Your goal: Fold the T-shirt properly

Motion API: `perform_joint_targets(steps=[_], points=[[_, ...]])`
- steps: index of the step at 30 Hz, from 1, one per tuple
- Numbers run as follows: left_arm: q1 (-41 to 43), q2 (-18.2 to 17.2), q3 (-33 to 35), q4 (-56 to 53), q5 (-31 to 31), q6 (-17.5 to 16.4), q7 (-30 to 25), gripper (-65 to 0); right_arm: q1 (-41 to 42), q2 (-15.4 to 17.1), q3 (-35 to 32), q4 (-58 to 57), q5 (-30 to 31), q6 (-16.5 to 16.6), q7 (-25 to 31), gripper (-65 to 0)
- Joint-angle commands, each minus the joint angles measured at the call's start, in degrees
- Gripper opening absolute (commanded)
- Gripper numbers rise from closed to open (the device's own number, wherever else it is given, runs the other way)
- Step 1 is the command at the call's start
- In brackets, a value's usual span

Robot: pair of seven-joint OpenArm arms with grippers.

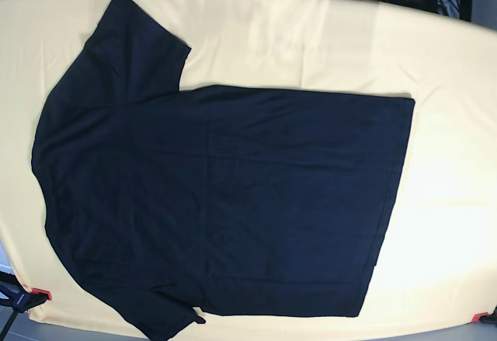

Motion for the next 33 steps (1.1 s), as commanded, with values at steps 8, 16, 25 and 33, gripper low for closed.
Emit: perform_joint_targets(steps=[8, 16, 25, 33], points=[[0.31, 0.09, 0.0, 0.37, 0.17, -0.31, -0.2, -65.0, -0.04, 0.02, 0.15, 0.42, -0.02, 0.22, -0.17, -65.0], [0.59, 0.07, 0.0, 0.5, 0.2, -0.31, 0.13, -65.0, -0.5, 0.04, 0.15, 0.42, -0.04, 2.05, -1.27, -65.0], [8.63, -2.01, 0.0, 7.74, 5.99, -0.33, 0.59, -65.0, -10.71, 0.66, 0.15, 4.66, -0.07, 5.09, -2.08, -65.0], [19.02, -9.01, 0.04, 25.35, 6.14, -0.52, 9.97, -65.0, -23.52, 4.2, 0.15, 20.17, -0.02, 12.79, -10.64, -65.0]])
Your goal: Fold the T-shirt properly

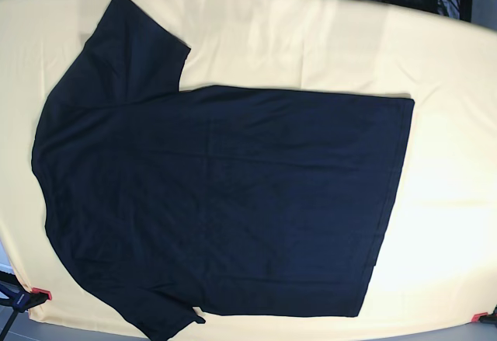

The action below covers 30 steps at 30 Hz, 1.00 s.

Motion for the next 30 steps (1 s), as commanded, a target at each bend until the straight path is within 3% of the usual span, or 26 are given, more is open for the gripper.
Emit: perform_joint_targets(steps=[1, 5, 10, 15, 20, 25, 28, 30], points=[[2.51, -1.38, 0.04, 2.95, -0.15, -0.46, 1.38, -65.0, -2.14, 1.07, 0.11, 3.04, 0.2, 1.64, -1.66, -65.0], [9.88, -7.08, 0.04, 15.54, -0.13, -0.46, 5.11, -65.0, -8.9, 4.79, 0.11, 16.17, 2.99, 6.82, -8.22, -65.0], [18.8, -16.39, 0.02, 32.46, -0.13, -0.44, 5.64, -65.0, -17.25, 9.86, 0.11, 32.13, 9.07, 8.85, -15.89, -65.0], [25.83, -26.18, -0.13, 48.3, 0.24, 0.7, 11.56, -65.0, -25.92, 14.03, 0.13, 46.53, 8.39, 2.34, -17.18, -65.0], [32.83, -33.42, -3.5, 61.57, 8.55, 4.87, 16.9, -65.0, -34.62, 16.26, 0.15, 60.54, 0.72, -4.52, -20.39, -65.0], [40.11, -37.27, -11.02, 72.24, 14.08, 8.39, 19.5, -65.0, -41.35, 18.75, 0.15, 70.97, -8.85, -11.02, -22.21, -65.0], [44.37, -38.14, -16.83, 76.81, 14.01, 8.31, 20.15, -65.0, -41.35, 20.0, 0.15, 75.6, -12.15, -12.59, -22.27, -65.0], [46.9, -38.14, -20.65, 79.47, 14.01, 8.26, 20.2, -65.0, -41.35, 20.04, 0.15, 77.79, -12.15, -12.96, -26.1, -65.0]])
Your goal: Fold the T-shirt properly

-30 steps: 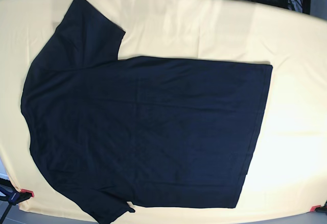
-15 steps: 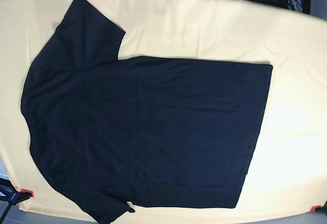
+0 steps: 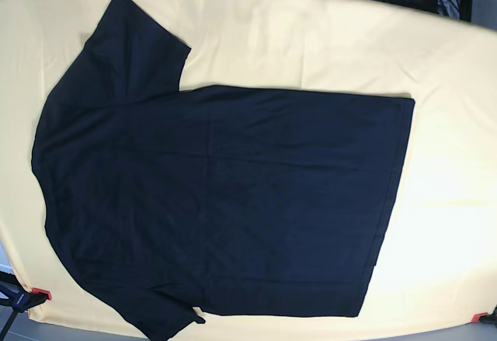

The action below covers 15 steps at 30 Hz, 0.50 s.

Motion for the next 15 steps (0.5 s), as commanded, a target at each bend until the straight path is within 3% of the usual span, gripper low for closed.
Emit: perform_joint_targets(steps=[1, 7, 15], points=[[1.88, -0.33, -1.62, 2.03, 0.11, -0.37, -0.17, -65.0, -1.66, 0.09, -0.04, 1.33, -0.68, -0.46, -1.9, -65.0], [3.17, -0.31, -10.43, 9.03, 0.15, -0.63, -0.26, -65.0, -1.66, 0.09, -0.07, 6.97, -6.4, -3.8, -1.9, -65.0], [3.17, -0.31, -20.57, 10.23, 0.15, -0.61, -0.72, -65.0, -1.66, 0.52, 0.42, 10.3, -29.27, -12.39, -1.68, -65.0]])
